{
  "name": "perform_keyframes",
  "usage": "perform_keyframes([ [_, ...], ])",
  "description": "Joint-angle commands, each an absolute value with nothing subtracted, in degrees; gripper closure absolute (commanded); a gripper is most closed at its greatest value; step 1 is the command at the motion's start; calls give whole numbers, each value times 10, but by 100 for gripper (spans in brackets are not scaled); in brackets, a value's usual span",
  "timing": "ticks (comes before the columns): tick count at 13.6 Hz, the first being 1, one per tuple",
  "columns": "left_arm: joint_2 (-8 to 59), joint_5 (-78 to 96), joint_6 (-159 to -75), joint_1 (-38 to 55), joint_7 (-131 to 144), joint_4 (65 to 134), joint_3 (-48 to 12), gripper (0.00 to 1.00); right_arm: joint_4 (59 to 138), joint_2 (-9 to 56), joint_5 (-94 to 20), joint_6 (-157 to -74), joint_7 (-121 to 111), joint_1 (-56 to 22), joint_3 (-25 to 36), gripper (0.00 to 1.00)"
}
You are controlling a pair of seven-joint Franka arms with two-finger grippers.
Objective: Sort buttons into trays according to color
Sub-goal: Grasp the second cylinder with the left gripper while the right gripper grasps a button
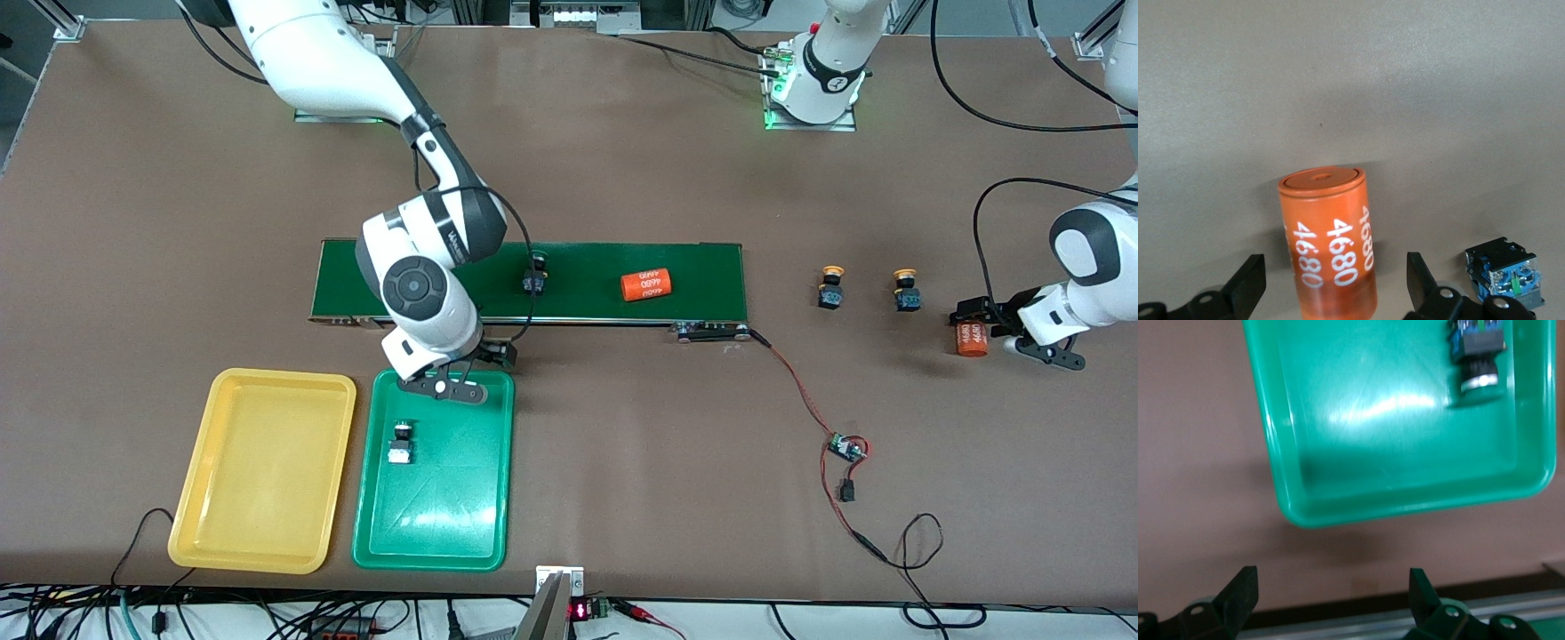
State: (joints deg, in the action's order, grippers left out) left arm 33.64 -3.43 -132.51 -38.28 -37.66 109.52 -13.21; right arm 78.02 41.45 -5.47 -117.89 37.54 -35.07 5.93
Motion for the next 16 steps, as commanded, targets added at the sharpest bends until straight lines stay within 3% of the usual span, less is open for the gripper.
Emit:
perform_keyframes([
  [1,330,-29,-1317,-381,-385,1098,-133,98,919,323,-56,-1228,413,-369,50,0],
  [4,316,-31,-1294,-376,-438,1098,-134,100,1002,281,-55,-1288,451,-363,19,0],
  [9,238,-33,-1246,-332,-495,1095,-146,100,1136,224,-48,-1388,474,-351,-32,0],
  [14,196,-33,-1167,-238,-494,1098,-188,100,1189,223,-47,-1455,475,-350,-44,0],
  [15,193,-33,-1156,-223,-490,1098,-201,100,1195,225,-47,-1467,475,-350,-47,4],
  [16,191,-33,-1148,-212,-490,1099,-213,100,1196,226,-46,-1472,474,-350,-47,15],
])
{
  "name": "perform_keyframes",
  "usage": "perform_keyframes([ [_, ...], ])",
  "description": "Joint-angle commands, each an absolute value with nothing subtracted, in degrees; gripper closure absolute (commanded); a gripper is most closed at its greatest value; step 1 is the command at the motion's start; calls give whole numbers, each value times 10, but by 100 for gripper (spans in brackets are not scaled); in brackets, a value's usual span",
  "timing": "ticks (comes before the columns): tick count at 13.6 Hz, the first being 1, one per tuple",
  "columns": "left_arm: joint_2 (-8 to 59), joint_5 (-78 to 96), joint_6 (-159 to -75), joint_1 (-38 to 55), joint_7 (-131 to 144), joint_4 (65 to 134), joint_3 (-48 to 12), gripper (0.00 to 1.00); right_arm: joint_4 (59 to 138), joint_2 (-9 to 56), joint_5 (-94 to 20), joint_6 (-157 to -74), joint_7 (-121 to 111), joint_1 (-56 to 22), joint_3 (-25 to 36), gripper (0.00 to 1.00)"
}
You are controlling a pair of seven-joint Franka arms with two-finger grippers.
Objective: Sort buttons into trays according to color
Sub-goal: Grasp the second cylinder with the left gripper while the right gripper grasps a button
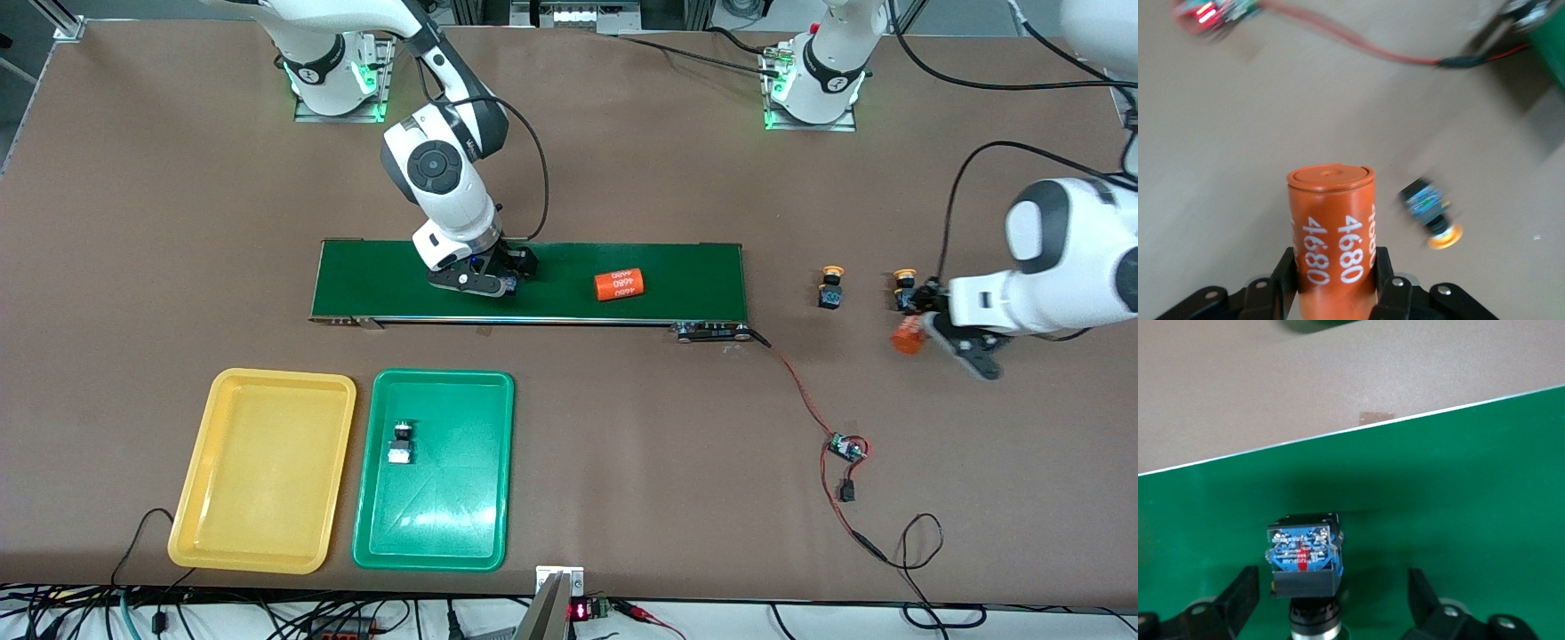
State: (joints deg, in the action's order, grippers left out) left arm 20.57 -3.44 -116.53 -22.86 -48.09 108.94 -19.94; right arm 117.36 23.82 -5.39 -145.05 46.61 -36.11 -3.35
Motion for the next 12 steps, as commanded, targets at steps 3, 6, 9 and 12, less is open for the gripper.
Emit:
perform_keyframes([
  [3,181,-33,-1134,-186,-496,1103,-264,100,1194,229,-34,-1471,471,-334,-47,53],
  [6,178,-33,-1133,-134,-533,1112,-292,100,1177,226,-34,-1466,463,-322,-45,85],
  [9,184,-34,-1143,-94,-628,1112,-294,100,1099,223,-34,-1383,459,-307,-40,85],
  [12,192,-36,-1152,-63,-672,1111,-294,100,1005,248,-12,-1343,412,-298,-19,85],
])
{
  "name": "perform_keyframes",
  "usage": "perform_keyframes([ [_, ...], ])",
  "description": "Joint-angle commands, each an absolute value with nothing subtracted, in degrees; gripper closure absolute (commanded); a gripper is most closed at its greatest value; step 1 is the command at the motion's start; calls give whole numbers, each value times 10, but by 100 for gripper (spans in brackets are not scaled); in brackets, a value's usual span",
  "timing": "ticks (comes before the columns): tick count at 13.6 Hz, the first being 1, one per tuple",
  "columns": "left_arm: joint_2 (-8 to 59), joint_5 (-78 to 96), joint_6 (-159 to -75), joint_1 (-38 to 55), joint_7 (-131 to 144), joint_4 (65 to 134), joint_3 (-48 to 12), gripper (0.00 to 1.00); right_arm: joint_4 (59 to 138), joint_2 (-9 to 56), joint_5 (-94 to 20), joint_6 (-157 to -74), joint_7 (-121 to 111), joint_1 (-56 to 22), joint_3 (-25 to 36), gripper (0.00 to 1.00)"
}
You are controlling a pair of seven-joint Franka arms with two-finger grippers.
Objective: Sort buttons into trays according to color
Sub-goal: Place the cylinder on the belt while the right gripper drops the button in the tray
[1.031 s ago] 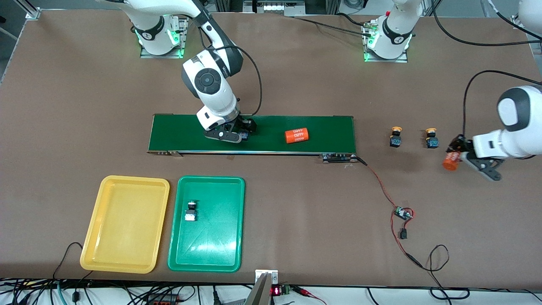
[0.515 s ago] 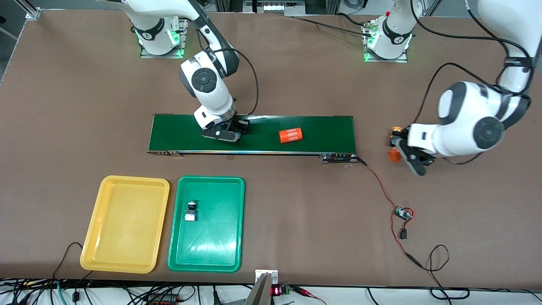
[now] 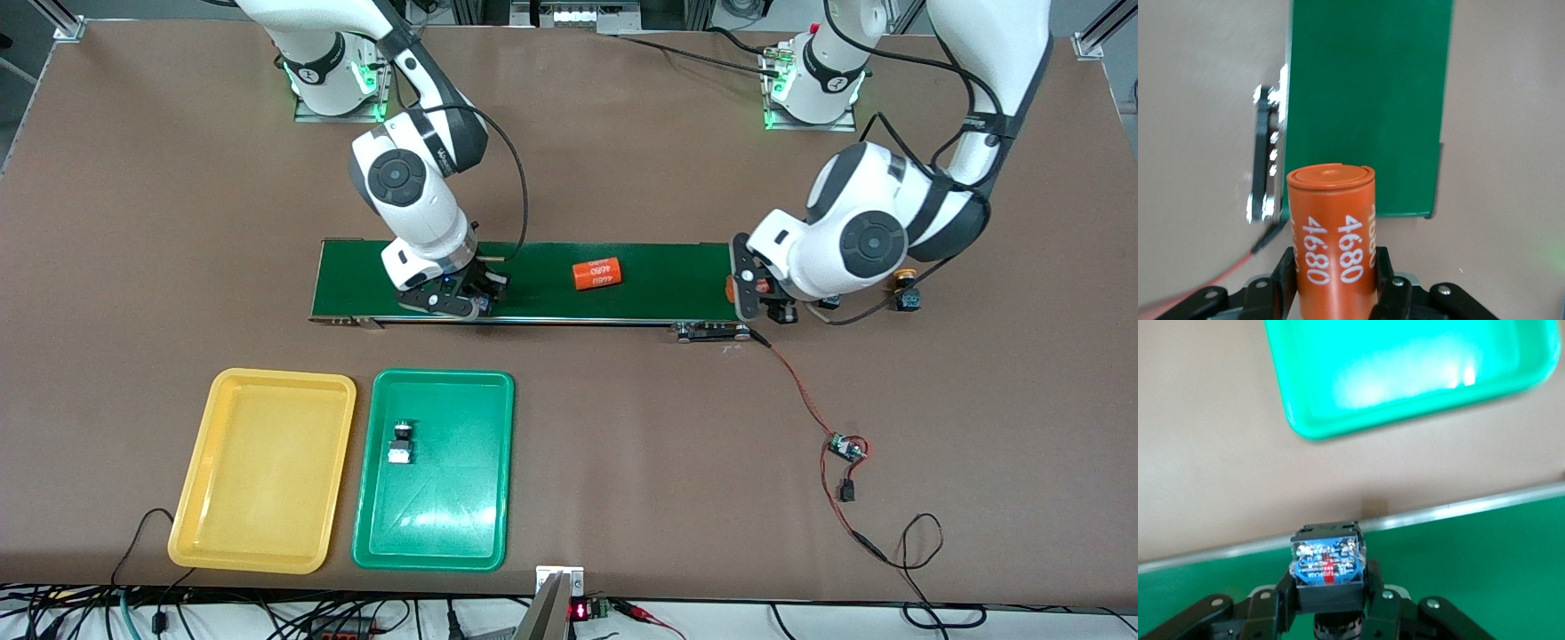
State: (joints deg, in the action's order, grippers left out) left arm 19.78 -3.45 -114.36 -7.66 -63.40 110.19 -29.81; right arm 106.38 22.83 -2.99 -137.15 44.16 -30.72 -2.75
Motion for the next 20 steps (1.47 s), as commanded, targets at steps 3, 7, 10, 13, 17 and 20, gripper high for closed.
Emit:
perform_keyframes([
  [3,212,-36,-1176,-55,-721,1111,-294,100,896,335,1,-1332,332,-294,7,85],
  [7,233,-34,-1209,-29,-720,1115,-294,100,735,484,0,-1339,299,-287,35,85],
  [10,239,-35,-1210,-29,-719,1127,-294,100,705,528,-1,-1361,263,-286,59,85],
  [13,240,-35,-1209,-29,-721,1133,-294,99,706,553,-1,-1412,255,-276,63,85],
  [17,237,-34,-1211,-23,-720,1139,-294,32,707,555,-2,-1420,252,-274,63,75],
  [20,222,-34,-1209,-28,-726,1131,-294,0,708,555,-2,-1420,256,-274,64,36],
])
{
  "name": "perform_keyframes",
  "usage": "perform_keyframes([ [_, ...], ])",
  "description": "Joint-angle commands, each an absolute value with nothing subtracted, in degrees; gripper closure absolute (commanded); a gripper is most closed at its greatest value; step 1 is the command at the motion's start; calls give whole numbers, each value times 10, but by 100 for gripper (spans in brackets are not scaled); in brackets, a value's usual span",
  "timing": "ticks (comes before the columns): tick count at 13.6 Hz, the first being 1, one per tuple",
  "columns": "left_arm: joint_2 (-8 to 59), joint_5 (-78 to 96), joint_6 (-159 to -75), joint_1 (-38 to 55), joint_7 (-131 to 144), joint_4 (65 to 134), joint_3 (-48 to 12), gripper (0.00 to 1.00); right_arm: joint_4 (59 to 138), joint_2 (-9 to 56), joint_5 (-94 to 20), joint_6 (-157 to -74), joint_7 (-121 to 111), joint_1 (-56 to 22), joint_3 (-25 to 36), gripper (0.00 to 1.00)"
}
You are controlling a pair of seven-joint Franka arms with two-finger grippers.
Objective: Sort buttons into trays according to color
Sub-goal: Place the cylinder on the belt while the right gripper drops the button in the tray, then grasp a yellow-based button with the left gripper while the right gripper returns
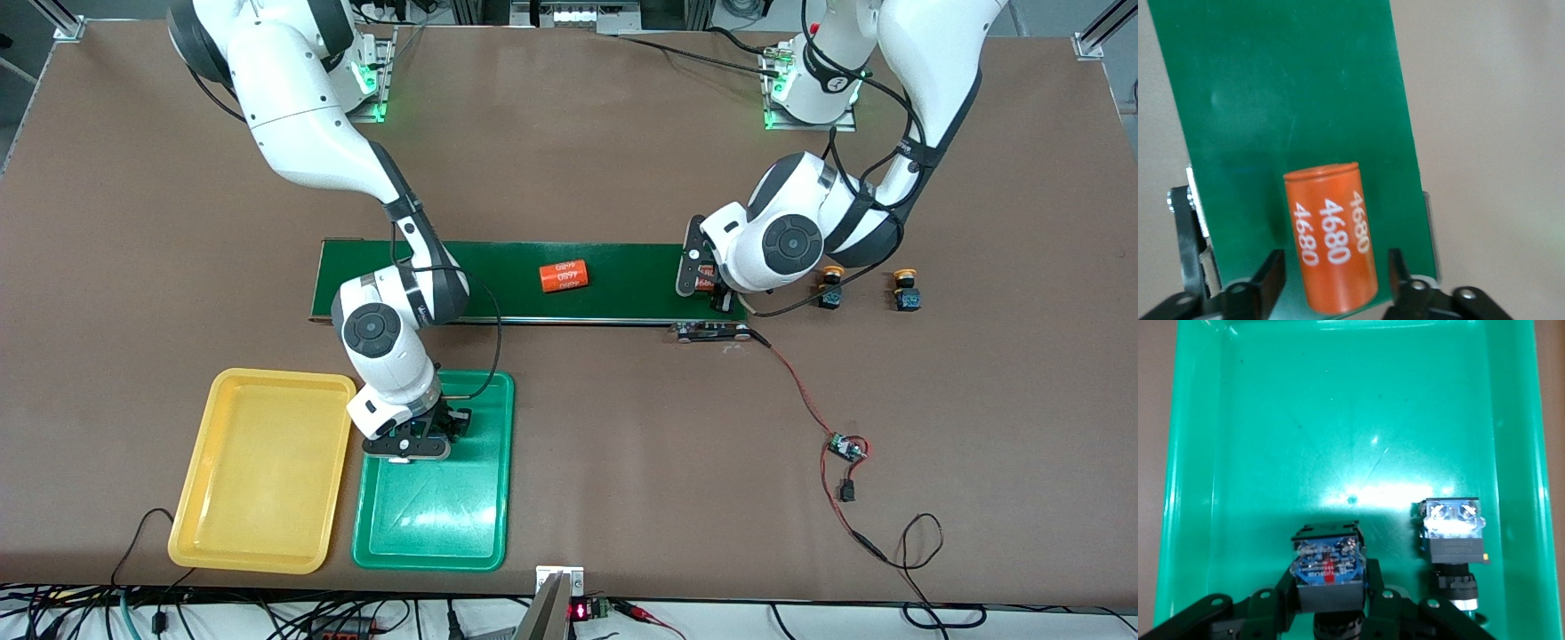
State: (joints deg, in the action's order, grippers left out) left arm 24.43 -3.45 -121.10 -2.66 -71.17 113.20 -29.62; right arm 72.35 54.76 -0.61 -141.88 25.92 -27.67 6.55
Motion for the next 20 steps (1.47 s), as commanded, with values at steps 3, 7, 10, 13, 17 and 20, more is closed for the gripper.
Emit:
perform_keyframes([
  [3,201,-33,-1208,-53,-739,1110,-270,0,708,554,-4,-1420,255,-275,63,20],
  [7,210,-27,-1273,-75,-756,1108,-148,0,741,517,-8,-1414,254,-282,63,7],
  [10,227,-25,-1277,-114,-754,1108,-107,0,790,478,-8,-1409,255,-283,62,0],
  [13,236,-11,-1273,-131,-621,1114,-93,0,804,435,-5,-1335,252,-283,62,0],
  [17,234,-4,-1226,-150,-385,1127,-92,0,837,359,-4,-1263,251,-251,26,0],
  [20,229,60,-1231,-150,-260,1168,-92,0,884,277,-4,-1217,252,-235,4,0],
])
